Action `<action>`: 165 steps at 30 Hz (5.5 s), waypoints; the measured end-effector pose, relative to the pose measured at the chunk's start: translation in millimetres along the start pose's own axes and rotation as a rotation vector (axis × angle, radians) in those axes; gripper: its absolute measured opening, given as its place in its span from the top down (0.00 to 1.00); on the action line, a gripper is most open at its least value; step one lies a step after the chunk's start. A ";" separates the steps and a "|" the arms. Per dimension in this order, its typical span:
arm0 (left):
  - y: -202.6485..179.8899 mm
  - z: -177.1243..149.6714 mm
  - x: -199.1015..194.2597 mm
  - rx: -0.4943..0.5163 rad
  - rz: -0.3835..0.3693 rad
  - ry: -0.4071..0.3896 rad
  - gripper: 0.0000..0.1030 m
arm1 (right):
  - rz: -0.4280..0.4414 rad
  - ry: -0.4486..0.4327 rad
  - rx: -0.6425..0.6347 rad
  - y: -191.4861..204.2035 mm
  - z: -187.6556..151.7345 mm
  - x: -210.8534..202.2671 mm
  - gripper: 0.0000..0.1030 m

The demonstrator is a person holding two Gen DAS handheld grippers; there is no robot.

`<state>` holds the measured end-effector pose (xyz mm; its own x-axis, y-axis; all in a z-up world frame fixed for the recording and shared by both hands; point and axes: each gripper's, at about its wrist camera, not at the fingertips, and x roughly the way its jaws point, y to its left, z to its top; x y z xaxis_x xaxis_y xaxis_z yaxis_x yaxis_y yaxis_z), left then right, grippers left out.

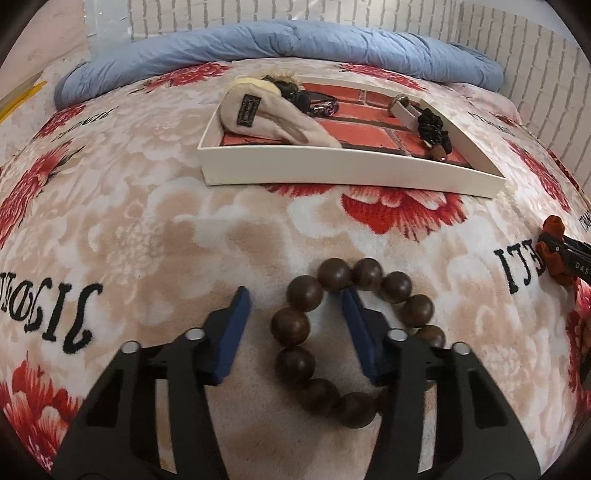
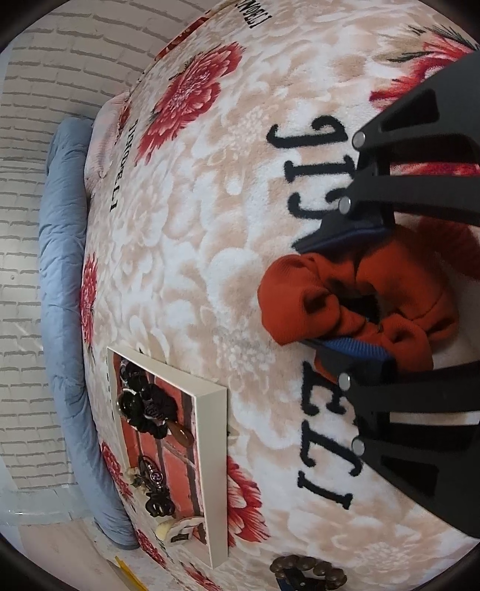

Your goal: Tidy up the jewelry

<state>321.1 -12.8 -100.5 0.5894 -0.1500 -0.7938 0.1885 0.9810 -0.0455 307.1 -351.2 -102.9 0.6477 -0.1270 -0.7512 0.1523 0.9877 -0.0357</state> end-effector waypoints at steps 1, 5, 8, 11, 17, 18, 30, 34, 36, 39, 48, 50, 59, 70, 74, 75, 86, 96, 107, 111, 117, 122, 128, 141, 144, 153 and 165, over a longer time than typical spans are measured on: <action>-0.7 0.0 -0.3 0.005 0.004 -0.002 0.61 | -0.002 -0.004 -0.002 0.6 -0.2 -0.3 0.64; -1.8 -0.5 -2.3 0.011 -0.003 -0.009 0.72 | 0.001 -0.014 0.005 -0.1 -1.0 -3.3 0.67; 0.2 0.2 -2.0 0.003 -0.010 -0.010 0.74 | 0.002 -0.019 0.010 -0.5 -1.6 -4.8 0.69; 1.0 0.7 -2.0 -0.001 -0.011 -0.011 0.76 | 0.001 -0.020 0.008 0.0 -1.8 -5.3 0.69; 2.6 0.3 -2.4 -0.005 -0.011 -0.013 0.80 | 0.003 -0.020 0.010 -0.2 -2.0 -5.0 0.71; 2.6 0.1 -2.5 -0.005 -0.011 -0.013 0.80 | 0.003 -0.022 0.010 -0.1 -2.1 -5.4 0.72; -10.6 -0.9 -25.5 0.068 0.007 -0.109 0.82 | -0.001 -0.086 0.022 -2.9 -1.4 -22.4 0.79; -20.6 1.9 -43.6 0.107 -0.007 -0.157 0.82 | 0.007 -0.118 0.036 -4.9 -0.3 -34.1 0.80; -25.0 5.1 -53.3 0.120 -0.018 -0.180 0.82 | 0.010 -0.140 0.036 -4.1 1.5 -41.6 0.80; -30.3 8.9 -65.4 0.134 -0.029 -0.208 0.82 | 0.015 -0.166 0.034 -1.6 6.1 -51.2 0.80; -47.0 41.8 -97.2 0.173 -0.039 -0.306 0.82 | 0.051 -0.231 0.021 17.4 32.2 -74.6 0.80; -47.9 55.0 -103.2 0.173 -0.039 -0.327 0.82 | 0.065 -0.241 0.017 23.9 41.7 -77.2 0.80; -56.5 111.6 -109.1 0.181 -0.060 -0.406 0.82 | 0.119 -0.263 -0.001 61.7 87.2 -64.8 0.80; -38.6 140.8 -26.6 0.171 -0.053 -0.317 0.82 | 0.134 -0.208 -0.036 102.7 117.3 -5.6 0.80; -17.9 146.7 7.2 0.124 -0.041 -0.263 0.82 | 0.118 -0.171 -0.063 115.0 119.1 19.2 0.80; -12.8 147.3 12.6 0.113 -0.034 -0.257 0.82 | 0.114 -0.167 -0.065 116.9 119.4 23.0 0.80; 16.5 136.2 52.3 0.074 0.029 -0.183 0.82 | 0.081 -0.064 -0.065 125.0 119.8 67.4 0.80; 14.6 133.2 56.8 0.066 0.032 -0.200 0.75 | 0.065 -0.085 -0.084 133.9 126.5 88.1 0.68; 11.7 121.8 -8.7 0.061 0.020 -0.294 0.10 | 0.112 -0.139 -0.069 114.5 119.7 23.1 0.10; 10.4 108.1 -50.9 0.064 0.026 -0.347 0.05 | 0.105 -0.160 -0.051 105.0 106.9 -11.0 0.04; 1.4 66.3 -105.6 0.076 0.034 -0.391 0.05 | 0.096 -0.209 -0.032 93.6 59.7 -62.0 0.04; -6.2 22.5 -132.0 0.057 0.011 -0.417 0.05 | 0.102 -0.239 -0.035 90.1 18.4 -92.3 0.04; -8.7 -25.9 -137.4 0.001 0.029 -0.469 0.05 | 0.105 -0.293 -0.030 83.7 -27.3 -120.1 0.04; -19.8 -56.4 -138.8 0.020 0.100 -0.551 0.05 | 0.104 -0.454 -0.012 80.0 -55.8 -139.4 0.04; -20.7 -57.0 -134.3 0.025 0.099 -0.544 0.05 | 0.108 -0.458 -0.025 83.5 -56.6 -136.5 0.04; -30.4 -63.1 -129.5 0.065 0.135 -0.560 0.05 | 0.098 -0.476 -0.060 92.9 -64.6 -131.6 0.04; -15.3 -65.9 -129.0 -0.008 0.125 -0.556 0.05 | 0.109 -0.468 -0.015 84.5 -65.2 -128.7 0.04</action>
<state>190.4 -0.4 -37.4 0.9321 -0.0725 -0.3549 0.0861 0.9960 0.0226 188.0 -245.4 -52.2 0.9262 -0.0469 -0.3740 0.0565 0.9983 0.0147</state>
